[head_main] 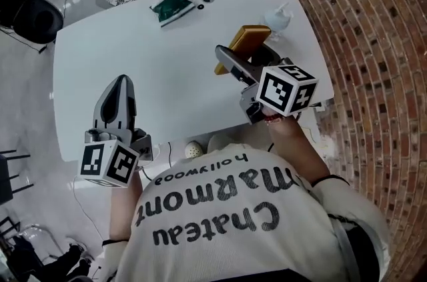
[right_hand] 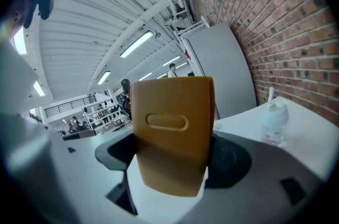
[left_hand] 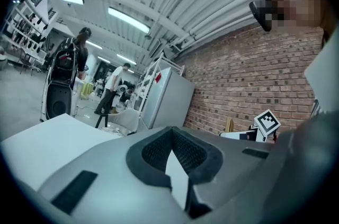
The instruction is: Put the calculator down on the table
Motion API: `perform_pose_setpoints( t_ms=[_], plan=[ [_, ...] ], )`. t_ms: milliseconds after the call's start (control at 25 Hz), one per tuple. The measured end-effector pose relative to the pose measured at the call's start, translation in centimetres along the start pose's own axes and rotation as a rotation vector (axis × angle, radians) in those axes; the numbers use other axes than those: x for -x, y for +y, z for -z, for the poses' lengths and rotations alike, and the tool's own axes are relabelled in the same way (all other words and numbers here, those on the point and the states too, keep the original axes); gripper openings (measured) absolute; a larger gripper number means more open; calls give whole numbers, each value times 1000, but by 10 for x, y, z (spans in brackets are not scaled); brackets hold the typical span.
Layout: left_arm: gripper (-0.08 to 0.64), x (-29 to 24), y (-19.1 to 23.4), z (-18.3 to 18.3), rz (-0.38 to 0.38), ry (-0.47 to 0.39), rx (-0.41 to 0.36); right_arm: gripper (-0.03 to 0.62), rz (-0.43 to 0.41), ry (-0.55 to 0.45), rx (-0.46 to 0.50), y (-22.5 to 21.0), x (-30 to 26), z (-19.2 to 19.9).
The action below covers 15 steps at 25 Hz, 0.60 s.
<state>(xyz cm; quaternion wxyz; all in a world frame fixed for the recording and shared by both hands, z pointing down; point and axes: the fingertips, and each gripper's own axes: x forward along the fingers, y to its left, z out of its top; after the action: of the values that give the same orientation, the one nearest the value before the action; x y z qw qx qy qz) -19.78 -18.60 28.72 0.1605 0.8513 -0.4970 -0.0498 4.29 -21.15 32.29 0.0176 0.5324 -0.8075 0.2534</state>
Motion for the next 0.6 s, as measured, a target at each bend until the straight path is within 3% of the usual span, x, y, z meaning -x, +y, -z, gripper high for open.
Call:
perform_pose_setpoints(
  t_ms=[360, 600],
  plan=[
    [0, -17, 22, 33, -45, 57, 42, 395, 72, 109, 11, -42, -25, 38],
    [0, -26, 38, 21, -104, 49, 25, 395, 60, 119, 18, -56, -59, 26]
  ],
)
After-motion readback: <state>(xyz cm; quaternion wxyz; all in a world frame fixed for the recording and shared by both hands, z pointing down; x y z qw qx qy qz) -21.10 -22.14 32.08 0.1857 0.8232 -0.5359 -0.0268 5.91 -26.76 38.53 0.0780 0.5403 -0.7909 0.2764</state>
